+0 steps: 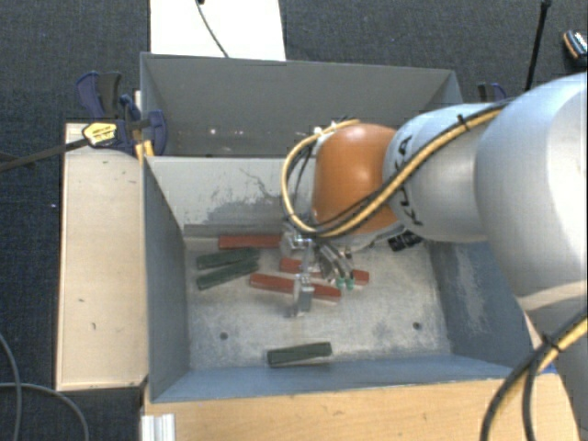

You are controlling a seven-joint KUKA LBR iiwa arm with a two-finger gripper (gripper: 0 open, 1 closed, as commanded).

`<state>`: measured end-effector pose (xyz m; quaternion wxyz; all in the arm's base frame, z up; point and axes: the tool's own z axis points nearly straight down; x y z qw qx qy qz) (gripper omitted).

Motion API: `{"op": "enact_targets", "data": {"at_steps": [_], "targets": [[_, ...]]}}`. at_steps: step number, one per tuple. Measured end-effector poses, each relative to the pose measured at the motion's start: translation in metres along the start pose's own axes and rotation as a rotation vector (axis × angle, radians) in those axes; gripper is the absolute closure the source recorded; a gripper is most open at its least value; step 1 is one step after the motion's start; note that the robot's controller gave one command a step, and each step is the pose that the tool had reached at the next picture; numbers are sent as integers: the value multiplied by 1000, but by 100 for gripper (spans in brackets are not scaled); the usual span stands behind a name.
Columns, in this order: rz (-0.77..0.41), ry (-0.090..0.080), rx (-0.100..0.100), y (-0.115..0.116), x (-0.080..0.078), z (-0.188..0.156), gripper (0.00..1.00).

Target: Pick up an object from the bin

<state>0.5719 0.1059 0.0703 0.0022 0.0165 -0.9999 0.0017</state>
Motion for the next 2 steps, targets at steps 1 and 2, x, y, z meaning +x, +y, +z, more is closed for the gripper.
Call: {"op": "enact_targets", "data": {"at_steps": [1,2], "targets": [[-1,-6,-5,5,-1,-5,100],[-200,-14,-3,-23,12,-144,100]]}}
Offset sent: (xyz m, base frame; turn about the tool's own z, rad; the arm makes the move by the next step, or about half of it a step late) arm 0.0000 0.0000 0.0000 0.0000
